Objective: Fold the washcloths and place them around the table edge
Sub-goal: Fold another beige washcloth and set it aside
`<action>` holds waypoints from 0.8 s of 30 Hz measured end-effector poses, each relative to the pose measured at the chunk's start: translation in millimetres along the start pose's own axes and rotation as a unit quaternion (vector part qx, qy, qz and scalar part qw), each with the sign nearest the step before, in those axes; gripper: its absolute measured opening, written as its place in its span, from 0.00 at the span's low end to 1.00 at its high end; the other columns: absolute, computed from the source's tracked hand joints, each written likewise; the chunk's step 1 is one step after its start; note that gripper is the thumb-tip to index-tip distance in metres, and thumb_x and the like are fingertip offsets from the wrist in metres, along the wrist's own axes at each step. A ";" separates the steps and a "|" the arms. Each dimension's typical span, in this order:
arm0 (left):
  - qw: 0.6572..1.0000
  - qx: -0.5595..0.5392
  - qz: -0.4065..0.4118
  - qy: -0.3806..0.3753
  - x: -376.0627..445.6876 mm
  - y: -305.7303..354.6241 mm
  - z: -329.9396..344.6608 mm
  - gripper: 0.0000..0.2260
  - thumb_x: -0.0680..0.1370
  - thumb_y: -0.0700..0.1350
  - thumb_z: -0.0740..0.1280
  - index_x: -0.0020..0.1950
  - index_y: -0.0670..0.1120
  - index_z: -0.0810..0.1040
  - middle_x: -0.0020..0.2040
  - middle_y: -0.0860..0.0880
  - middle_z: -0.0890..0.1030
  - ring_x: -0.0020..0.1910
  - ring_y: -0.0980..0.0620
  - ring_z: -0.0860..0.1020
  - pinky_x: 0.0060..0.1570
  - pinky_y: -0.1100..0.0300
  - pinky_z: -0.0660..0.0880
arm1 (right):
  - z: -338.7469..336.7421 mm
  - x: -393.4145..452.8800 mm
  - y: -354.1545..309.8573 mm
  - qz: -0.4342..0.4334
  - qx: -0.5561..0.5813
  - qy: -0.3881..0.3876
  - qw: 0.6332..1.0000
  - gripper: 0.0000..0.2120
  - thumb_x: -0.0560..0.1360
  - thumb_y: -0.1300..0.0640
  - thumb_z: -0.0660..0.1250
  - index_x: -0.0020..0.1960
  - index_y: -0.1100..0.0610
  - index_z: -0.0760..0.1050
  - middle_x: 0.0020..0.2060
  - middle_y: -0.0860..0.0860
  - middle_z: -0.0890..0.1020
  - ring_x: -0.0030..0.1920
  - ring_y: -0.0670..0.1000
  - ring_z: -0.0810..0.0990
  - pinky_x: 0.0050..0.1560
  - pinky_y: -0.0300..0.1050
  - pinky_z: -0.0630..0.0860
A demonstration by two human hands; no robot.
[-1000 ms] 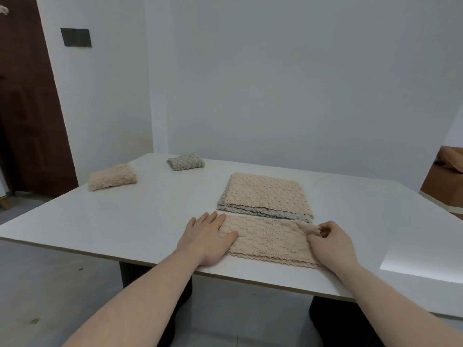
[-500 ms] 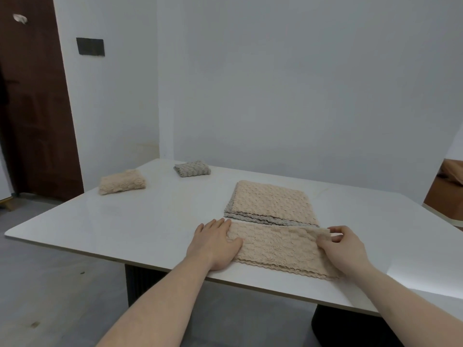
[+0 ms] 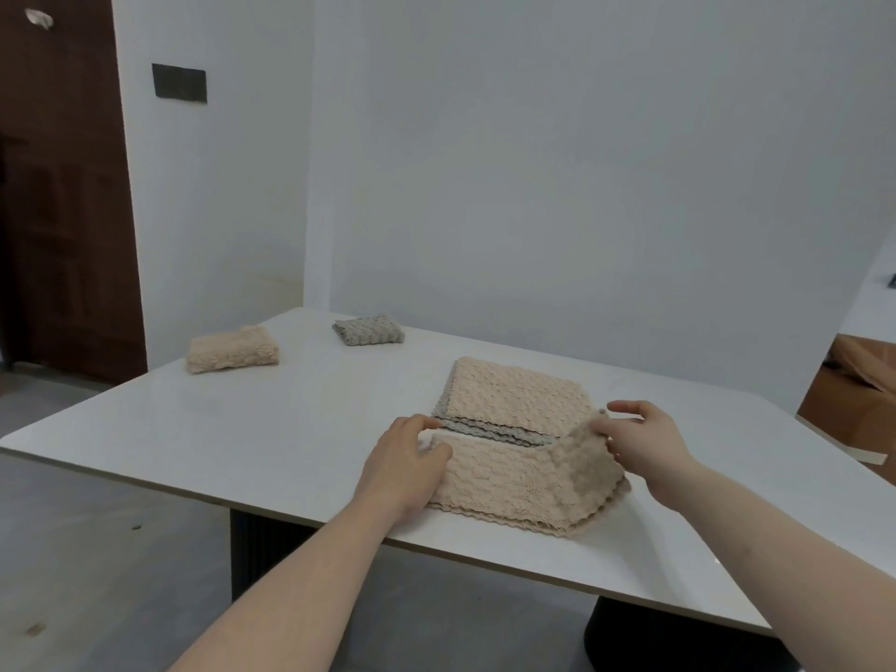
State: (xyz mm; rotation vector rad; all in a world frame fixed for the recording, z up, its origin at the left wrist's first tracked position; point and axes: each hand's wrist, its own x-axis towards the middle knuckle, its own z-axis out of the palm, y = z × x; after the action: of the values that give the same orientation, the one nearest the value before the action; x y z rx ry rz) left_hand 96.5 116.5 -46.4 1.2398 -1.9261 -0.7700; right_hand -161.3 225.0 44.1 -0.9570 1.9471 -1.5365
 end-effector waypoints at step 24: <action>0.999 0.028 0.017 -0.003 7.3 -1.6 4.5 0.17 0.67 0.71 0.71 0.39 0.59 0.84 0.51 0.64 0.78 0.55 0.61 0.77 0.59 0.55 0.75 | 42.5 -21.6 75.5 -0.206 -0.133 0.005 0.969 0.11 0.77 0.55 0.68 0.56 0.42 0.73 0.52 0.38 0.80 0.48 0.39 0.79 0.51 0.43 0.77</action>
State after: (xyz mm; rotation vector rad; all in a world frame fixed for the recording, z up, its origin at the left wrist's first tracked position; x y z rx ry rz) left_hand 91.5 109.6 -48.4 1.2360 -1.9806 -0.7062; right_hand -133.6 224.2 -40.7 -1.5513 2.0905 -1.5094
